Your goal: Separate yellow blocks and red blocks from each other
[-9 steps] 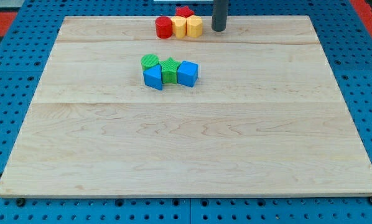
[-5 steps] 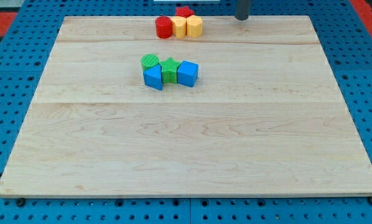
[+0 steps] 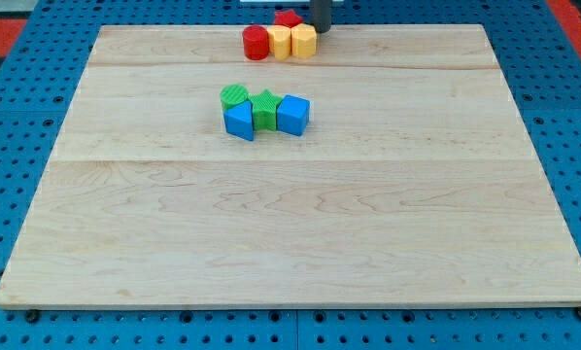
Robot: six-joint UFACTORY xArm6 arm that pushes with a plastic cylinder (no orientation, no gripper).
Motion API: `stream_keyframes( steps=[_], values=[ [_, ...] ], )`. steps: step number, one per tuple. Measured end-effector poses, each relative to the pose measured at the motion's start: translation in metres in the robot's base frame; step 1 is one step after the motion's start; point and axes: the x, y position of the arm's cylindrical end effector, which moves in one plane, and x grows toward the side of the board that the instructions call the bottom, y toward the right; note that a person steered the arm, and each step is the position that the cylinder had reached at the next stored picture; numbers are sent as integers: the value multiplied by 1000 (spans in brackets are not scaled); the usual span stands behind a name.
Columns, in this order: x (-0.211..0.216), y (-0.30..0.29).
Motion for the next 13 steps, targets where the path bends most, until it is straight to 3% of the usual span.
stream_keyframes(
  steps=[1,2,3,4,5,7,8,9,10,11,12,13],
  values=[
    [8,-24],
    [40,-84],
    [58,-74],
    [32,-5],
    [16,-16],
    [0,26],
    [1,4],
    [2,-48],
    [21,-139],
    [82,-239],
    [85,-244],
    [70,-336]
  ],
)
